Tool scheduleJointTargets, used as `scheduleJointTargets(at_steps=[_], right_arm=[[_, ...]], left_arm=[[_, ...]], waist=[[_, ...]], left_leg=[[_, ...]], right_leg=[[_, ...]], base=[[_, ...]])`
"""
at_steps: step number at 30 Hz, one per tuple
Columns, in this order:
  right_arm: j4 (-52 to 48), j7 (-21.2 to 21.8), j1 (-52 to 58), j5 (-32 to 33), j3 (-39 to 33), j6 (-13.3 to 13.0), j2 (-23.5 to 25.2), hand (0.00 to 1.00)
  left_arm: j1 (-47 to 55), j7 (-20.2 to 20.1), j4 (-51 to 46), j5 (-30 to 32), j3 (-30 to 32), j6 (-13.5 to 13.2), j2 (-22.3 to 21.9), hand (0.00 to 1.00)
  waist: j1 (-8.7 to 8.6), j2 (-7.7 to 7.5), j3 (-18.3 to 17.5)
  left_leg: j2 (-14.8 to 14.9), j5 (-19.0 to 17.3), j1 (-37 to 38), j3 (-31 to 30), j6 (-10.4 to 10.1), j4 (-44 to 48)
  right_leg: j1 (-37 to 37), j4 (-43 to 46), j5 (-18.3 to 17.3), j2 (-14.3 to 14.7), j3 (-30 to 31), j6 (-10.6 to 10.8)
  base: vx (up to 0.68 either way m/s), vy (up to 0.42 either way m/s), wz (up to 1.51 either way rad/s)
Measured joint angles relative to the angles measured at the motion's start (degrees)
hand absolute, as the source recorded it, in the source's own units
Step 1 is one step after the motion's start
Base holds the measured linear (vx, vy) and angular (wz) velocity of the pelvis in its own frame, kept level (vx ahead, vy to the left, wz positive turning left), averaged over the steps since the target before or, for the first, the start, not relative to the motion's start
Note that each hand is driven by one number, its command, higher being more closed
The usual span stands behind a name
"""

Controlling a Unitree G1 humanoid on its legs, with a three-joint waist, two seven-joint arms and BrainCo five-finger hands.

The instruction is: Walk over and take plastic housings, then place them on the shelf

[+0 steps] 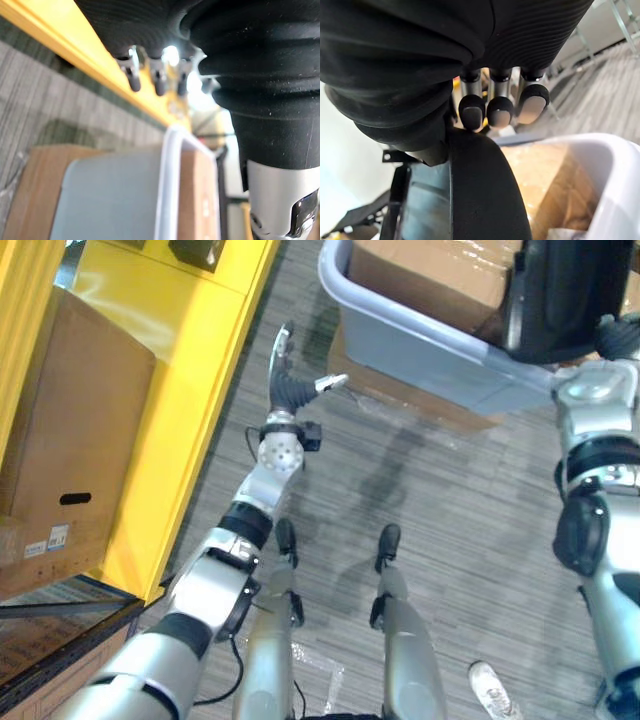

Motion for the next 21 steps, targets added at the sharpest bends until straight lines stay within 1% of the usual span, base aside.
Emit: scheduleJointTargets(at_steps=[4, 6, 9, 11, 15, 16, 21], right_arm=[[-1.10, -2.02, -0.59, -0.87, 2.43, 0.02, 0.08, 1.00], [-1.95, -2.92, -0.70, -2.31, 2.57, 0.01, 0.19, 1.00], [-2.00, -4.14, -0.89, -2.32, 2.72, 0.01, 0.41, 1.00], [-2.05, -5.26, -0.91, -2.36, 3.73, 0.06, 0.59, 1.00], [-3.87, -5.42, -1.29, -2.36, 3.80, 0.17, 0.60, 1.00], [-3.89, -5.96, -1.90, -2.35, 3.95, 0.17, 0.60, 1.00], [-4.14, -7.38, -3.88, -2.33, 4.77, 0.17, 0.60, 1.00]], left_arm=[[-1.04, -0.08, 0.15, -2.45, -0.04, -0.06, -1.57, 0.00], [-1.45, -0.11, 0.71, -4.04, -0.06, -0.08, -1.76, 0.00], [-1.86, -0.18, 1.39, -4.58, -0.06, -0.09, -1.82, 0.00], [-2.44, -0.51, 2.17, -6.36, -0.04, -0.11, -1.87, 0.00], [-3.26, -0.59, 2.27, -7.40, -0.06, -0.49, -1.78, 0.00], [-3.28, -0.62, 2.34, -8.38, -0.10, -0.49, -1.93, 0.00], [-3.28, -0.80, 2.86, -9.02, -0.11, -0.50, -2.41, 0.00]], waist=[[-0.06, -0.47, 0.26], [-0.09, -0.66, 0.37], [-0.08, -0.73, 0.40], [-0.11, -0.75, 0.42], [-0.14, -1.06, 0.59], [-0.13, -1.06, 0.59], [-0.14, -1.08, 0.60]], left_leg=[[-0.03, -0.21, -0.04, 0.00, -0.09, 0.04], [-0.03, -0.23, -0.08, 0.01, -0.10, 0.03], [-0.06, -0.34, -0.19, 0.00, -0.13, 0.03], [-0.06, -0.39, -0.25, -0.10, -0.16, 0.02], [0.01, -0.41, -0.26, -0.18, -0.18, 0.01], [0.00, -0.42, -0.26, -0.19, -0.18, 0.01], [0.00, -0.41, -0.22, -0.26, -0.18, 0.04]], right_leg=[[-0.04, -0.09, 0.00, 0.16, 0.08, 0.00], [-0.06, -0.24, 0.00, 0.21, 0.10, 0.00], [-0.05, -0.47, 0.01, 0.25, 0.10, -0.01], [-0.05, -0.56, 0.18, 0.30, 0.07, -0.10], [-0.05, -0.61, 0.20, 0.42, 0.07, -0.13], [-0.05, -0.61, 0.20, 0.41, 0.07, -0.13], [0.03, -0.61, 0.20, 0.42, 0.05, -0.13]], base=[[-0.03, -0.015, -0.01], [-0.04, -0.018, -0.01], [-0.02, -0.012, 0.00], [-0.04, -0.017, 0.00], [-0.04, -0.017, -0.01], [-0.03, -0.012, 0.00], [-0.04, -0.014, 0.00]])
